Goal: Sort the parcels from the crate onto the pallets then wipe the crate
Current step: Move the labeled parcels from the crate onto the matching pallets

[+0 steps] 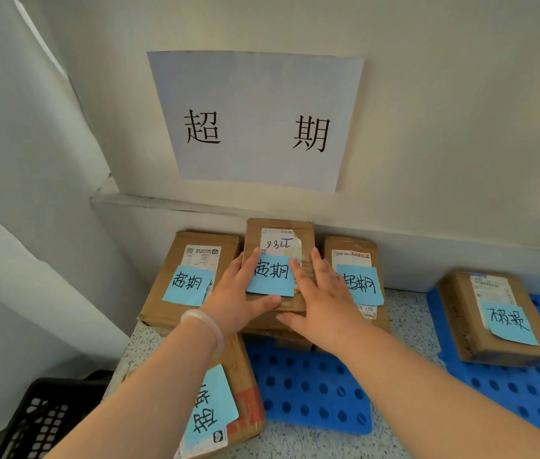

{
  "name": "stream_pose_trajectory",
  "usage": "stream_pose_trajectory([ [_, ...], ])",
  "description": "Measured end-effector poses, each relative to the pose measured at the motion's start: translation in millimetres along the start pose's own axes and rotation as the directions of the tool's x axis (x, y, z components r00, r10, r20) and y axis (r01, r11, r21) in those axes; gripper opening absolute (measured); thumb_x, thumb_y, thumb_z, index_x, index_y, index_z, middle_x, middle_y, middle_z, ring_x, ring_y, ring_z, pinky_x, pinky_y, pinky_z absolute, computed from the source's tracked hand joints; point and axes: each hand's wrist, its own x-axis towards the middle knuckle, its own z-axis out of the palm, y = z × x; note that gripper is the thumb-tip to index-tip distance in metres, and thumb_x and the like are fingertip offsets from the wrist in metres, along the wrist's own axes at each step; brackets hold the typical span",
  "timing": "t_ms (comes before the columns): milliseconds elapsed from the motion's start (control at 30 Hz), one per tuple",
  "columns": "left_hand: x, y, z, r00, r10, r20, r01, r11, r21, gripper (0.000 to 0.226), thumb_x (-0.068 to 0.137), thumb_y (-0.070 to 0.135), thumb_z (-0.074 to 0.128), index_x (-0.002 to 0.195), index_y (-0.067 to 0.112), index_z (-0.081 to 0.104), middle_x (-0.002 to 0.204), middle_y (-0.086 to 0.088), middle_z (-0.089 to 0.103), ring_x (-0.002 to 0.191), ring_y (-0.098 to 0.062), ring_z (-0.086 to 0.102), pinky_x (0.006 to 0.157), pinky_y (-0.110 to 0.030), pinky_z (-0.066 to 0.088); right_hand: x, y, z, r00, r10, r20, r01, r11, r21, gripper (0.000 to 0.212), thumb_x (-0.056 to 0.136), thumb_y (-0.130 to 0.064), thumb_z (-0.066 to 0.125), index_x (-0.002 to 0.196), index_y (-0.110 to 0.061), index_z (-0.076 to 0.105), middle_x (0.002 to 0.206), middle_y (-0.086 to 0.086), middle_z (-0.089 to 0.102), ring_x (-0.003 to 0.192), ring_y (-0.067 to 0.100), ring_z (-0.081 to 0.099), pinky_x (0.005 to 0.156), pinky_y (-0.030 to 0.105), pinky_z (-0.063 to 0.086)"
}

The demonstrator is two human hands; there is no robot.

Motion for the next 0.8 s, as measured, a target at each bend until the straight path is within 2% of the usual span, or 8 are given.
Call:
stream_pose_trajectory([
  [100, -2, -2, -1, 1.000, -0.002, -0.014, 0.002, 1.000, 0.024, 0.094, 0.083, 0.061, 0.061, 0.153, 0.044, 0.000, 0.163, 0.008, 0.006, 0.147, -0.019, 0.016, 0.119, -0.044, 0.022, 0, 0, 1, 1.000, 0.000, -0.022, -0.001, 1.000, -0.020, 0.099, 0.085, -0.070, 0.051, 0.150, -0.042, -0.019, 0.157, -0.003, -0.034, 0.147, 0.023, -0.023, 0.120, 0.047, -0.011],
  [267, -23, -4, 2, 1.000, 0.005, -0.025, -0.003, 0.997, 0.074, 0.094, 0.083, 0.067, 0.056, 0.151, 0.047, -0.004, 0.162, 0.014, -0.007, 0.150, -0.019, 0.003, 0.121, -0.046, 0.017, -17, -7, 2, 0.994, -0.052, -0.097, 0.048, 0.998, -0.040, 0.100, 0.086, -0.067, 0.053, 0.151, -0.040, -0.017, 0.157, -0.004, -0.034, 0.146, 0.020, -0.026, 0.118, 0.044, -0.015],
  [400, -60, -10, -3, 0.997, 0.034, -0.069, -0.028, 0.996, 0.090, 0.088, 0.084, 0.064, 0.057, 0.148, 0.052, -0.002, 0.162, 0.014, -0.006, 0.150, -0.016, 0.002, 0.121, -0.041, 0.016, -44, -15, 7, 0.970, -0.183, -0.160, 0.173, 0.982, -0.073, 0.090, 0.092, -0.053, 0.053, 0.153, -0.038, -0.012, 0.159, -0.006, -0.029, 0.146, 0.013, -0.027, 0.116, 0.038, -0.017],
  [500, -101, -22, -7, 0.998, 0.019, -0.061, -0.008, 0.982, 0.190, 0.084, 0.083, 0.069, 0.050, 0.146, 0.051, -0.004, 0.162, 0.014, -0.007, 0.150, -0.015, 0.000, 0.120, -0.037, 0.011, -67, -19, 17, 0.936, -0.310, -0.168, 0.296, 0.949, -0.104, 0.078, 0.096, -0.045, 0.050, 0.155, -0.036, 0.000, 0.162, -0.008, -0.018, 0.147, 0.010, -0.022, 0.114, 0.031, -0.020],
  [633, -153, -43, -3, 0.997, -0.053, -0.048, 0.065, 0.954, 0.292, 0.085, 0.080, 0.077, 0.041, 0.147, 0.052, -0.004, 0.162, 0.015, -0.008, 0.150, -0.018, 0.001, 0.119, -0.040, 0.011, -90, -27, 40, 0.911, -0.413, -0.010, 0.408, 0.903, -0.131, 0.070, 0.098, -0.045, 0.046, 0.156, -0.034, 0.009, 0.162, -0.010, -0.014, 0.146, 0.007, -0.021, 0.120, 0.036, -0.012],
  [733, -181, -57, 8, 0.998, -0.054, -0.042, 0.066, 0.926, 0.371, 0.104, 0.052, 0.100, 0.000, 0.144, 0.051, -0.008, 0.162, 0.010, -0.005, 0.150, -0.022, 0.001, 0.118, -0.037, 0.001, -102, -31, 56, 0.905, -0.393, 0.163, 0.417, 0.895, -0.157, 0.072, 0.099, -0.049, 0.042, 0.156, -0.035, 0.000, 0.161, -0.011, -0.020, 0.146, 0.008, -0.023, 0.120, 0.036, -0.014],
  [800, -193, -70, 15, 0.995, -0.078, -0.057, 0.094, 0.907, 0.410, 0.118, 0.044, 0.101, -0.008, 0.149, 0.047, 0.000, 0.163, 0.007, -0.003, 0.150, -0.025, -0.001, 0.116, -0.036, -0.004, -106, -35, 62, 0.889, -0.384, 0.248, 0.431, 0.886, -0.172, 0.074, 0.099, -0.050, 0.042, 0.156, -0.034, -0.002, 0.161, -0.011, -0.022, 0.146, 0.009, -0.024, 0.118, 0.035, -0.016],
])
